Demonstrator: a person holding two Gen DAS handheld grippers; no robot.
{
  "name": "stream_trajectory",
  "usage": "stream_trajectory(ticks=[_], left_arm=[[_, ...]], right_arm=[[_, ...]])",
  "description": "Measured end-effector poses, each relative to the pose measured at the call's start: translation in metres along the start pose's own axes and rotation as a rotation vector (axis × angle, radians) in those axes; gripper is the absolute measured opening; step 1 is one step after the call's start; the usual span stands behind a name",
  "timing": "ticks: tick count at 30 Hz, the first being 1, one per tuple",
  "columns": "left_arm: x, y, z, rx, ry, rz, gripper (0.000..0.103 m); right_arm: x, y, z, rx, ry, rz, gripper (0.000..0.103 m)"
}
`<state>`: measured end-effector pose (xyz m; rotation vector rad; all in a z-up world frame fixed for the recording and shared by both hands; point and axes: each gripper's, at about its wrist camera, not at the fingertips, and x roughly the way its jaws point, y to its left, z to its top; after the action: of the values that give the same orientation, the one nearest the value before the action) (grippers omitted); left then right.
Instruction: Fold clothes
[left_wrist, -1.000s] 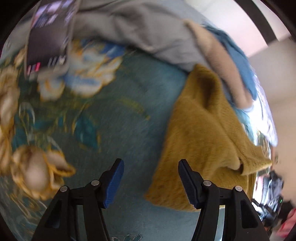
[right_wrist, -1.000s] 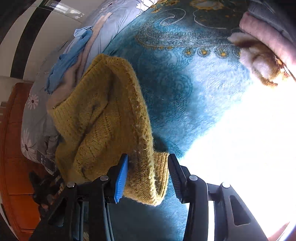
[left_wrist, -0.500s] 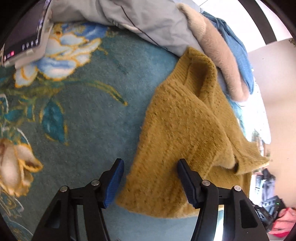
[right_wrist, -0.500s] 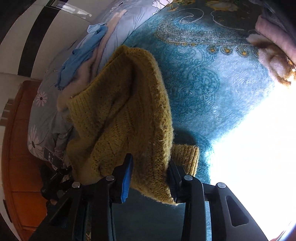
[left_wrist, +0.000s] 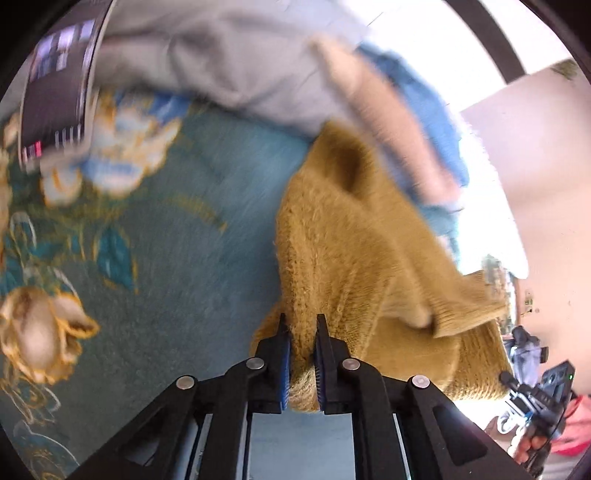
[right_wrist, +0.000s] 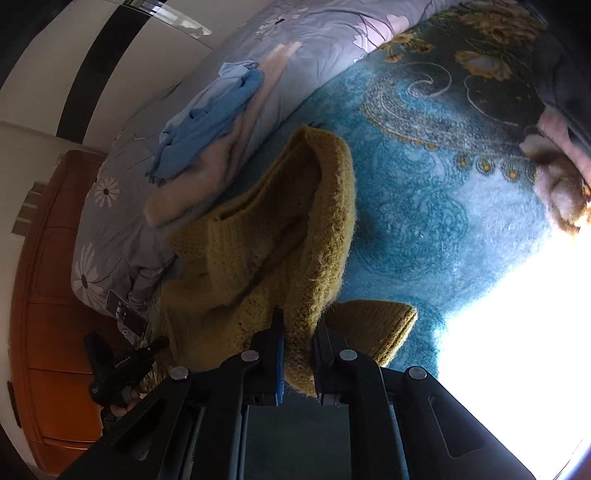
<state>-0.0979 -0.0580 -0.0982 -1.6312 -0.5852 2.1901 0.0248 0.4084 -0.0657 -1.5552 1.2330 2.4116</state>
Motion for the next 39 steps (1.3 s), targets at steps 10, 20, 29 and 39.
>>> stream_trajectory(ticks=[10,20,29,39], left_arm=[[-0.116,-0.011,0.015,0.081,-0.170,-0.131,0.011],[-0.024,0.056,0.030,-0.247,-0.008,0.055,0.011],[-0.006,0.023,0.080,-0.173,-0.058,0.154,0.011],[0.024,0.017,0.090,-0.158,0.001,0.204,0.019]], right_arm=[[-0.071,0.023,0.018,-0.043,-0.171,0.147,0.011],[0.020,-0.051,0.026,0.098,0.019,-0.096,0.011],[0.037,-0.052,0.063,0.096,-0.024,-0.128,0.011],[0.077,-0.070,0.073,0.115,0.034,-0.161,0.015]])
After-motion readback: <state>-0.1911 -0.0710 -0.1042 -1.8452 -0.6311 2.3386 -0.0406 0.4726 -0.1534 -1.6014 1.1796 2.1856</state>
